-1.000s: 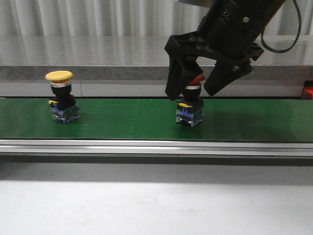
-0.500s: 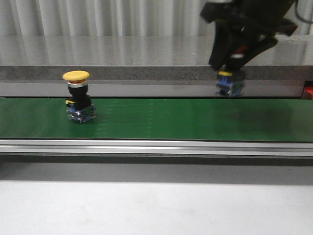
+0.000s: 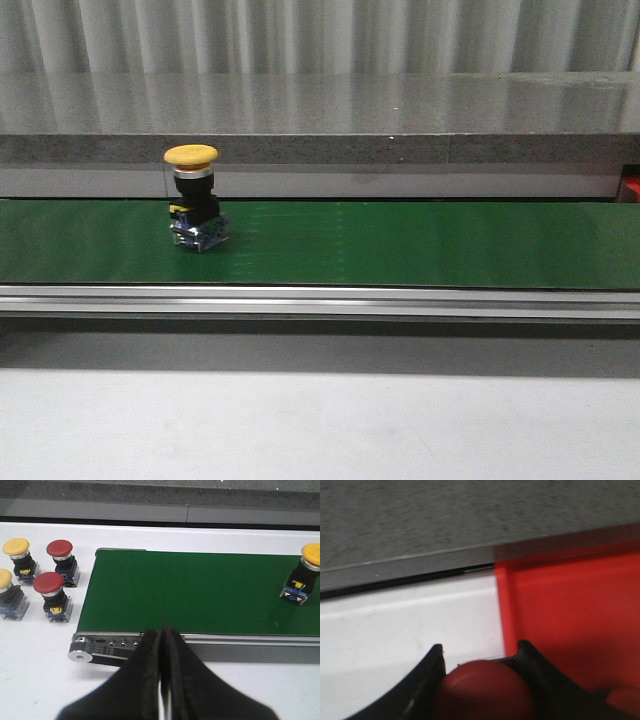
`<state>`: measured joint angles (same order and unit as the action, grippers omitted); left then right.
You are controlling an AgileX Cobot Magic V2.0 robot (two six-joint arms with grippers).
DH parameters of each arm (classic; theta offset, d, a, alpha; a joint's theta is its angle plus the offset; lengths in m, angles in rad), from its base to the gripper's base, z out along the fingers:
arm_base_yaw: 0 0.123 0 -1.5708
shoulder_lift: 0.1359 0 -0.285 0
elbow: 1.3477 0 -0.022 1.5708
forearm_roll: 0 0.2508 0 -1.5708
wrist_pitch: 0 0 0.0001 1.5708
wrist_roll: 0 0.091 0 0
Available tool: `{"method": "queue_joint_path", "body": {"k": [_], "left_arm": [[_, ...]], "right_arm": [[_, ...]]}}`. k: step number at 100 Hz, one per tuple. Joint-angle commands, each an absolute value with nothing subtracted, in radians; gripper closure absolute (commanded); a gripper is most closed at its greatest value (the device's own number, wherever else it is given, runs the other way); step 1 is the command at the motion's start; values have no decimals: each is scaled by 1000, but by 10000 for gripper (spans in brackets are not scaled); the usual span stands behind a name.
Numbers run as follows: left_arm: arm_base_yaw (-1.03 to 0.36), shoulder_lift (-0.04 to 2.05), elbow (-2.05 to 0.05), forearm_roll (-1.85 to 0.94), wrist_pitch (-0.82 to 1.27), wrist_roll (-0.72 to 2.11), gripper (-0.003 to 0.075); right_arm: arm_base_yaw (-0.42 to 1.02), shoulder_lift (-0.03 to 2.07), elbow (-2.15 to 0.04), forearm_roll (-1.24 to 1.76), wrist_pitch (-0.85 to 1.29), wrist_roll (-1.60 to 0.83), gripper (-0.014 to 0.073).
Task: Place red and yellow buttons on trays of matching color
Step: 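Lift the red button with the right gripper and drop it into the red tray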
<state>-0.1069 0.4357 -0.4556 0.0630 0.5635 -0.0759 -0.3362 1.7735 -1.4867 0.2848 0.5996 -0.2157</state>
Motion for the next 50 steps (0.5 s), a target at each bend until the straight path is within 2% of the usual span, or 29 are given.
{"method": "queue_joint_path", "body": {"k": [1, 50], "left_arm": [[-115, 442, -485, 57, 489, -84, 741], [-115, 442, -485, 57, 489, -84, 741]], "right_arm": [[-385, 1780, -1519, 294, 486, -212, 336], [-415, 1989, -1538, 298, 316, -212, 336]]}}
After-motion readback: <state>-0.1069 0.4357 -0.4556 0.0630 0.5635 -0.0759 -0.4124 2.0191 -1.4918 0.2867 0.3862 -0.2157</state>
